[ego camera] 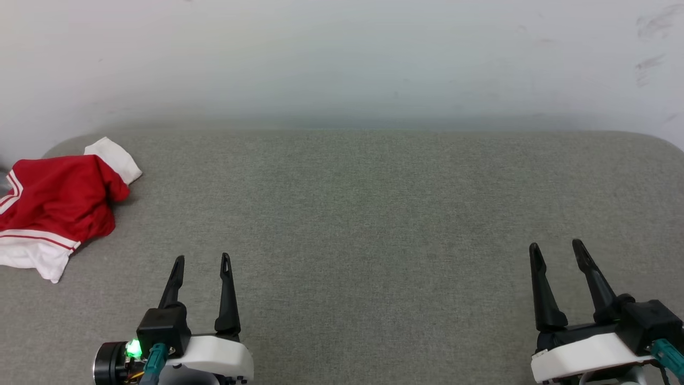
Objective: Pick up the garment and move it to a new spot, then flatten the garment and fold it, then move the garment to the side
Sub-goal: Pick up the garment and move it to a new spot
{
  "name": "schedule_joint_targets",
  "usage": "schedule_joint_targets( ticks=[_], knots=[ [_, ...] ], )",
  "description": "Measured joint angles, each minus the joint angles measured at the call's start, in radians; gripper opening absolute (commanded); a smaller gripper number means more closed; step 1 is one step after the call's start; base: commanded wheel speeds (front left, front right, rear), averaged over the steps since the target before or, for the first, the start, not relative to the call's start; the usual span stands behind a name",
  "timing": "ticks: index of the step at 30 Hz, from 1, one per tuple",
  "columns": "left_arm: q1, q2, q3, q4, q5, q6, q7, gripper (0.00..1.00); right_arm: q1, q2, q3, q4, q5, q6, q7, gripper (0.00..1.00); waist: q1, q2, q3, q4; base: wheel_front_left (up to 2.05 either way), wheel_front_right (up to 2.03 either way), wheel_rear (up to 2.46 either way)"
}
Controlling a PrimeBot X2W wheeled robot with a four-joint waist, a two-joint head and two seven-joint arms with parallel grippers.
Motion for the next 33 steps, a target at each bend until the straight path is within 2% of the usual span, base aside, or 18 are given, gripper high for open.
schedule_joint_targets(
  ticks=[11,33],
  knots=[
    [-0.015,0.0,0.004,0.003,-0.016,-0.006,-0.001,1.0,0.003,0.0,0.007,-0.008,-0.012,0.0,0.0,1.0,0.0,0.0,0.013,0.081,0.0,0.0,0.0],
    [-0.023,0.0,0.032,0.005,-0.045,0.002,-0.002,1.0,-0.001,0.0,0.032,-0.014,-0.038,0.0,-0.001,1.0,0.0001,0.0,0.047,0.358,0.0,0.0,0.0]
  ],
)
